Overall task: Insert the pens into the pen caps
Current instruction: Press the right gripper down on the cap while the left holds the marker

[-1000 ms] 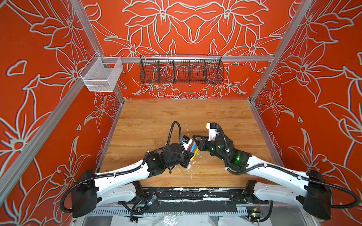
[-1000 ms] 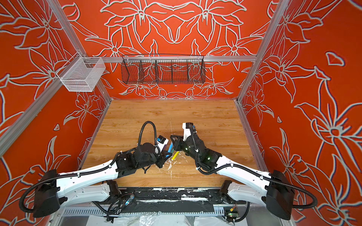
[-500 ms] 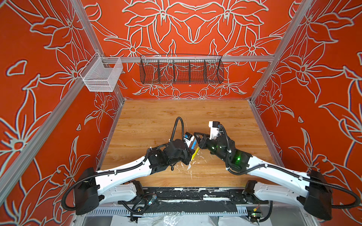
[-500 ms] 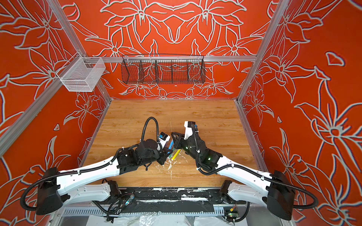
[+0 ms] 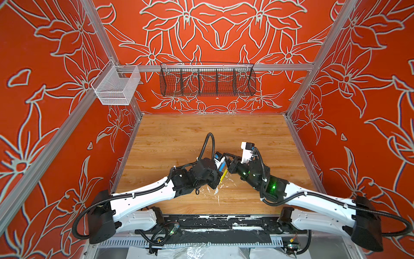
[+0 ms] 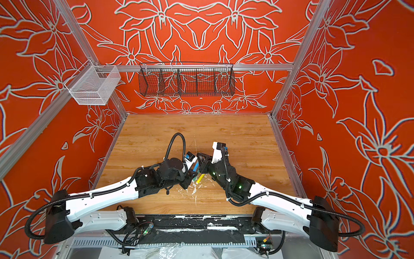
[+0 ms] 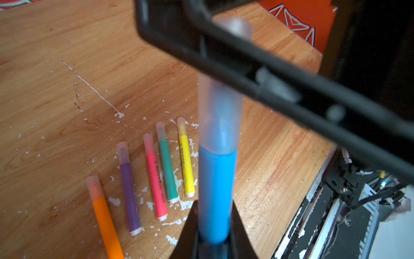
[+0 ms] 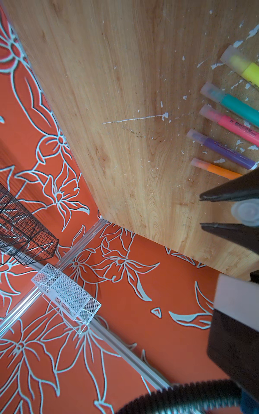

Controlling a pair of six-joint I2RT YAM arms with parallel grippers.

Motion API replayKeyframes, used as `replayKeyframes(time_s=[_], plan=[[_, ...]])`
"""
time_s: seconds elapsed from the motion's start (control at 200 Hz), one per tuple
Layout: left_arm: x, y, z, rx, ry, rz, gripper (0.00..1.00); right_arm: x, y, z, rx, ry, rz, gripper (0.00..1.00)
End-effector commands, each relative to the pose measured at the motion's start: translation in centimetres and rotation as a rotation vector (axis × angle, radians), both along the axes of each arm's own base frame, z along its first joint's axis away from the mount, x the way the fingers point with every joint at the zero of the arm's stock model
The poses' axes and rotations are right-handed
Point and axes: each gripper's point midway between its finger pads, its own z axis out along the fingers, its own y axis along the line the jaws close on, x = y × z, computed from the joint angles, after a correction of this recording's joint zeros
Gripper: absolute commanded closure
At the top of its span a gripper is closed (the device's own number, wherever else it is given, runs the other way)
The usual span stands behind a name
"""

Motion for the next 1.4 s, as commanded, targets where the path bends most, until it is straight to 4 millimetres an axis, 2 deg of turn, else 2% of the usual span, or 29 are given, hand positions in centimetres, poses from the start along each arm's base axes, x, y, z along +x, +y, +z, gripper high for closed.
replayKeyframes(time_s=[0.0, 0.335, 0.54, 0.771, 1.076, 1.196, 1.301, 1.391], plan=[[5.6, -0.3, 9.6, -0.244, -0.238, 0.174, 1.0, -5.4, 3.3, -7.2, -0.15, 0.177, 0.247, 1.0], [7.4, 1.0, 10.4, -0.267, -0.21, 0.198, 1.0, -6.9, 4.5, -9.5, -0.205, 0.189, 0.267, 1.0], [8.0, 1.9, 11.0, -0.279, -0.214, 0.212, 1.0, -7.5, 4.9, -10.0, -0.201, 0.187, 0.27, 1.0], [9.1, 4.2, 12.4, -0.307, -0.245, 0.285, 1.0, -8.0, 5.5, -11.3, -0.21, 0.214, 0.276, 1.0], [10.1, 6.9, 15.5, -0.332, -0.37, 0.392, 1.0, -8.4, 5.7, -11.8, -0.209, 0.224, 0.272, 1.0], [10.2, 7.0, 16.3, -0.349, -0.395, 0.398, 1.0, -8.4, 5.8, -12.2, -0.219, 0.226, 0.269, 1.0], [10.1, 6.2, 15.8, -0.338, -0.373, 0.355, 1.0, -7.9, 5.3, -11.6, -0.223, 0.205, 0.237, 1.0], [9.7, 5.7, 13.6, -0.314, -0.327, 0.321, 1.0, -7.0, 4.3, -10.1, -0.23, 0.171, 0.198, 1.0]])
